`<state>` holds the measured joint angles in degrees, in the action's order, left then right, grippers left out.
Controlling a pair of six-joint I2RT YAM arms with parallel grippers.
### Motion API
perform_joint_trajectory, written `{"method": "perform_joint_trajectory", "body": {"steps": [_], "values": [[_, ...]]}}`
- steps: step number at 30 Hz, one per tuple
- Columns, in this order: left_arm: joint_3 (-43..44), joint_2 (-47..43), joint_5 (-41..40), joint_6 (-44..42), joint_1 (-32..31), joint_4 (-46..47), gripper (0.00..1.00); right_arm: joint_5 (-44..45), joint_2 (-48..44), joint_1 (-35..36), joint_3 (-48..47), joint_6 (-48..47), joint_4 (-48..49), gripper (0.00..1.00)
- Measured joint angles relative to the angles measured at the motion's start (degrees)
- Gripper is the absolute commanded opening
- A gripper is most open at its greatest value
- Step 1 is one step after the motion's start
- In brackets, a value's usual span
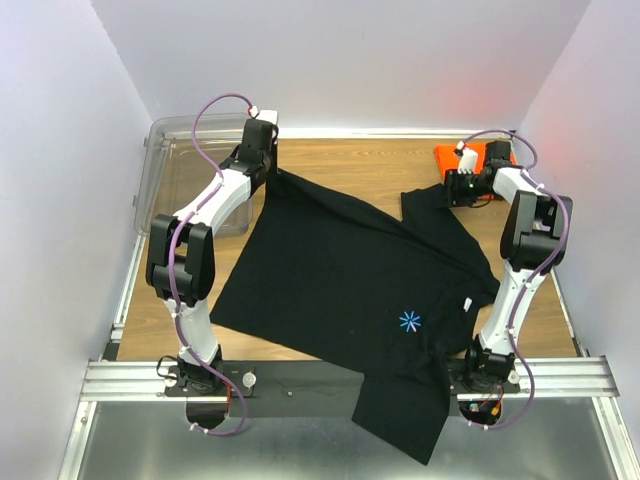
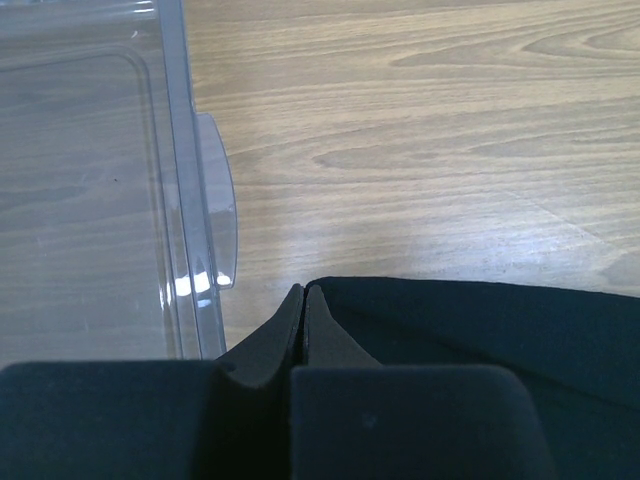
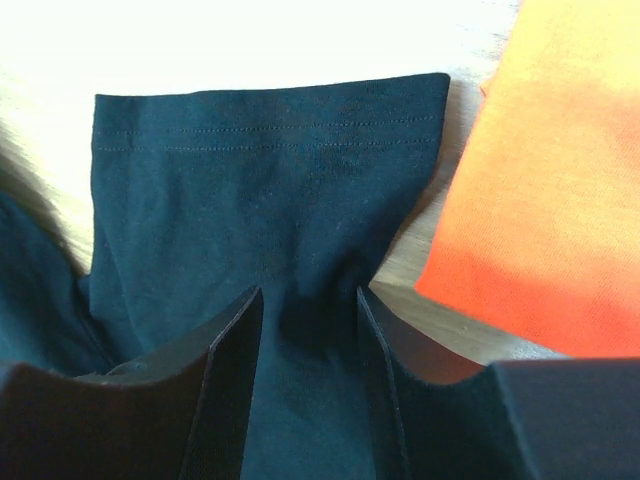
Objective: Fold and stack the t-shirts
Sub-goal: Flatten the tshirt out
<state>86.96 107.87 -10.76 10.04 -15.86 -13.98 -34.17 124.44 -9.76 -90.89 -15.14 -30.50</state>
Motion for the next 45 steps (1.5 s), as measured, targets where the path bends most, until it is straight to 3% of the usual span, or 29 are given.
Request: {"method": "perform_joint_trajectory", "body": {"steps": [37, 45], "values": [[0.00, 0.00, 0.35, -0.83, 0.00, -1.62, 0.00, 8.81, 12.79, 4.17, -22.40, 5.86, -1.77, 0.51], [0.02, 0.00, 0.35, -0.87, 0.00, -1.62, 0.00, 9.49, 13.25, 4.17, -22.99, 6.14, -1.75, 0.39]]}}
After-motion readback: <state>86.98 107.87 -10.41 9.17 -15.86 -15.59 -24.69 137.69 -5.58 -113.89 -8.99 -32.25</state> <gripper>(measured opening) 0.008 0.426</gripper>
